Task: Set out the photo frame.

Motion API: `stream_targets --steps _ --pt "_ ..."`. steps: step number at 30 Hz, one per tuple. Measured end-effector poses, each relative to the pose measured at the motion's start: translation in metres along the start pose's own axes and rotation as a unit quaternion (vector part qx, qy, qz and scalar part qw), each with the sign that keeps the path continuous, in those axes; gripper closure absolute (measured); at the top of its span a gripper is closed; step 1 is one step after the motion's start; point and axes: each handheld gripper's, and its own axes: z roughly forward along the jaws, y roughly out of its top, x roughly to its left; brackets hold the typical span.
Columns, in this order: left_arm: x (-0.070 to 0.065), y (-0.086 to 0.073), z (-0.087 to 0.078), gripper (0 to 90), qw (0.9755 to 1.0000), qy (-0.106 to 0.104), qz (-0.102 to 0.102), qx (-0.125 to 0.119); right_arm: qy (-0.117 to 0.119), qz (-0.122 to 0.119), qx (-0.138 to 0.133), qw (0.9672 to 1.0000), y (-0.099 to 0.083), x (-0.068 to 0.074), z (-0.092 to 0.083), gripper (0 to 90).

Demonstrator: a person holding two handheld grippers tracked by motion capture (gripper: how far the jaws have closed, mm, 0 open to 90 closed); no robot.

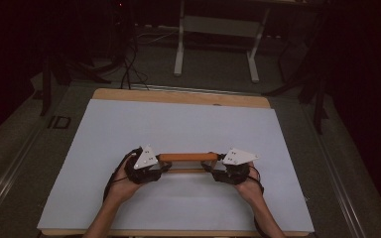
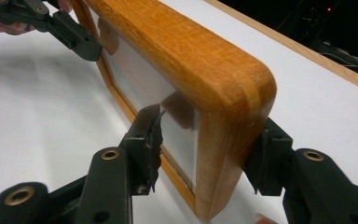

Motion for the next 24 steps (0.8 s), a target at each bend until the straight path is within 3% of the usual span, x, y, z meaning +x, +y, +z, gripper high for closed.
stream_targets --steps 13,18,24 --pt "0.008 0.0 -0.006 61.9 0.9983 -0.046 -0.035 -0.006 0.019 0.027 -0.013 0.9994 0.003 -0.002 -0.003 51.3" --pt "0.013 -0.001 -0.007 62.5 0.9961 -0.068 -0.056 -0.006 0.028 0.039 -0.016 0.9987 0.002 -0.004 -0.003 51.5" --pt "0.016 -0.002 -0.007 62.6 0.9945 -0.08 -0.068 0.0 0.037 0.053 -0.016 0.9978 0.002 -0.004 -0.002 51.8"
